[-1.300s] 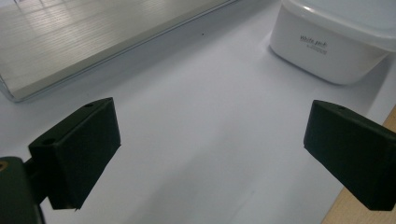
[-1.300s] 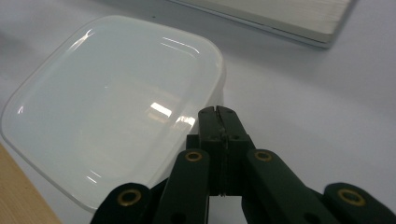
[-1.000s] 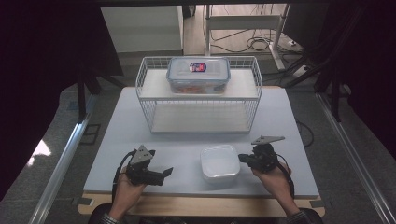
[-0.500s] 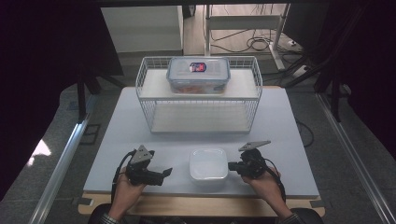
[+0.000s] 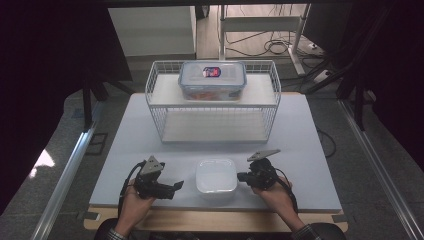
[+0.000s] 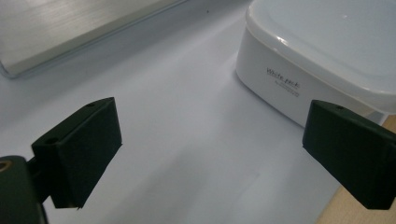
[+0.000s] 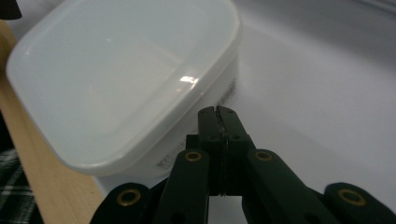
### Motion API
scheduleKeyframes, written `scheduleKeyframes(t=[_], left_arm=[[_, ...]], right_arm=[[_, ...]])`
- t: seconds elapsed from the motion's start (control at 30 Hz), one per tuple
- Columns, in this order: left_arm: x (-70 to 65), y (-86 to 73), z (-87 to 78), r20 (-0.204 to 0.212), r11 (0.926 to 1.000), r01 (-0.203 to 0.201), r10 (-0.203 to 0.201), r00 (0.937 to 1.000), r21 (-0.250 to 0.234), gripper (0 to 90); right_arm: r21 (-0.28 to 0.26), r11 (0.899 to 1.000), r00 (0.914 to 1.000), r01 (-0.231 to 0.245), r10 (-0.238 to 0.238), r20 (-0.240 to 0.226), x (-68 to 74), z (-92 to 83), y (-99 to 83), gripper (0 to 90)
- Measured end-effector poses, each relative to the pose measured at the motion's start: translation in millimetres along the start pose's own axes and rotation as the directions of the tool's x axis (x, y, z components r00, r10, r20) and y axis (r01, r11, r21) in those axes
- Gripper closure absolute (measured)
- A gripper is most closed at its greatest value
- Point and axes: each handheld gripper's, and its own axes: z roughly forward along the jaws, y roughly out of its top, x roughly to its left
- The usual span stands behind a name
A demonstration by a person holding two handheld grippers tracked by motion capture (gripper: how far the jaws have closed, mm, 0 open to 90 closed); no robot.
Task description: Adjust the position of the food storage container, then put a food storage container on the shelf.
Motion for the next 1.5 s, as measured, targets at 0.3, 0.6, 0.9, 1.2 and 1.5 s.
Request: scheduleKeyframes(t=[0.3,0.6,0.9,1.2,1.5], left_arm=[[-5.2,2.3,-3.5,0.027,0.9998,-0.018,0.018,0.9995,0.0,4.6],[-4.4,-2.0,1.5,0.009,0.9978,-0.067,0.067,0.9977,-0.006,2.4],[-2.3,-2.2,1.5,0.007,0.9982,-0.056,0.056,0.9984,-0.023,1.4],[-7.7,3.2,2.5,0.014,0.9991,-0.034,0.033,0.9993,0.024,2.9],[-9.2,14.5,0.4,0.107,0.9993,0.02,-0.016,0.9941,-0.032,6.2]], right_arm=[[-0.108,0.994,0.9974,0.036,-0.029,0.066,-6.4,-27.9,-12.6,61.8],[-0.152,0.987,0.9986,0.051,-0.049,0.019,-17.1,-26.6,-18.7,17.8],[-0.159,0.986,0.9984,0.055,-0.052,0.021,-17.8,-24.8,-18.0,10.6],[-0.155,0.986,0.9982,0.056,-0.052,0.03,-14.8,-26.9,-13.9,7.8],[-0.176,0.983,0.9986,0.053,-0.053,0.007,-7.4,-33.9,-4.2,6.2]])
